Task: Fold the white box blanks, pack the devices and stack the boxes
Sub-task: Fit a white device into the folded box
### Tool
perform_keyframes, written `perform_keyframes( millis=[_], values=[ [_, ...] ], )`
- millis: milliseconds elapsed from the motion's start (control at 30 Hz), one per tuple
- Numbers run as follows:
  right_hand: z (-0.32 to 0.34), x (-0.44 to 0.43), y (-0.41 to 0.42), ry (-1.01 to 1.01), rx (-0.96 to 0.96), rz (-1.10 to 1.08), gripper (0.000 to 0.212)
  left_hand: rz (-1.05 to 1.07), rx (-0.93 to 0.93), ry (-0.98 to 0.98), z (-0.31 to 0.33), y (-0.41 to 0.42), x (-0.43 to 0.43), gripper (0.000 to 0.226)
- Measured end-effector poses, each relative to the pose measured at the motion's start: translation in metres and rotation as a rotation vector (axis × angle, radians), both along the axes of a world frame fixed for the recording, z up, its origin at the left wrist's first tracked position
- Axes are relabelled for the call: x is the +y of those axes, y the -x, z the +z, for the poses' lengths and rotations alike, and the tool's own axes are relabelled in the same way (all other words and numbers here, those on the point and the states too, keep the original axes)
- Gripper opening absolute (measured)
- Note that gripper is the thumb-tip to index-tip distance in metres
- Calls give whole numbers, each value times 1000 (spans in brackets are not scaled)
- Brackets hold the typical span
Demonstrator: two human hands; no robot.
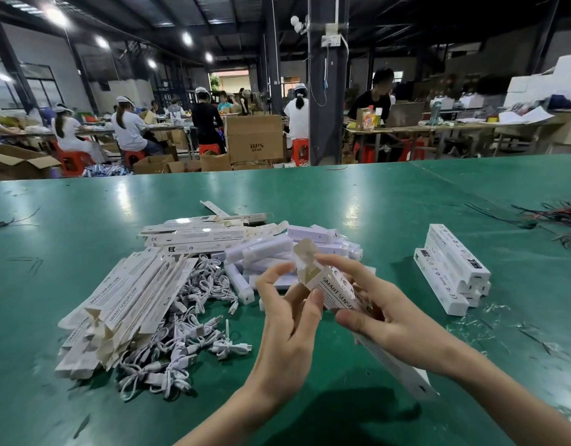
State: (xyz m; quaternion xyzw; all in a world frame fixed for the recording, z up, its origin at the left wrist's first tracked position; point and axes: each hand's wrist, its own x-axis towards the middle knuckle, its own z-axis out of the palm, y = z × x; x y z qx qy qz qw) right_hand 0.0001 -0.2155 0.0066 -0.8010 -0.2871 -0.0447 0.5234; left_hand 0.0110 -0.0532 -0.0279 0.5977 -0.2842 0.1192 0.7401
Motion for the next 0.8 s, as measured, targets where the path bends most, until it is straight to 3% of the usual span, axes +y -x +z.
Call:
perform_keyframes(
  millis=[267, 467, 567, 733, 800],
  values=[
    [-3, 3, 2, -163, 140, 72, 53, 32, -69, -75, -5, -2, 0, 14],
    [-5, 1, 4, -126, 164, 56, 47, 107, -57, -111, -2, -1, 2, 4],
    [-6, 1, 5, -100, 189, 68, 46, 100, -25, -82, 6, -1, 5, 15],
    [-6, 2, 5, -98, 203, 69, 46, -121, 339, 101, 14, -10, 10, 14],
    [-6, 1, 4, -89, 199, 62, 46, -210, 501, 175, 16, -12, 13, 33]
  ],
)
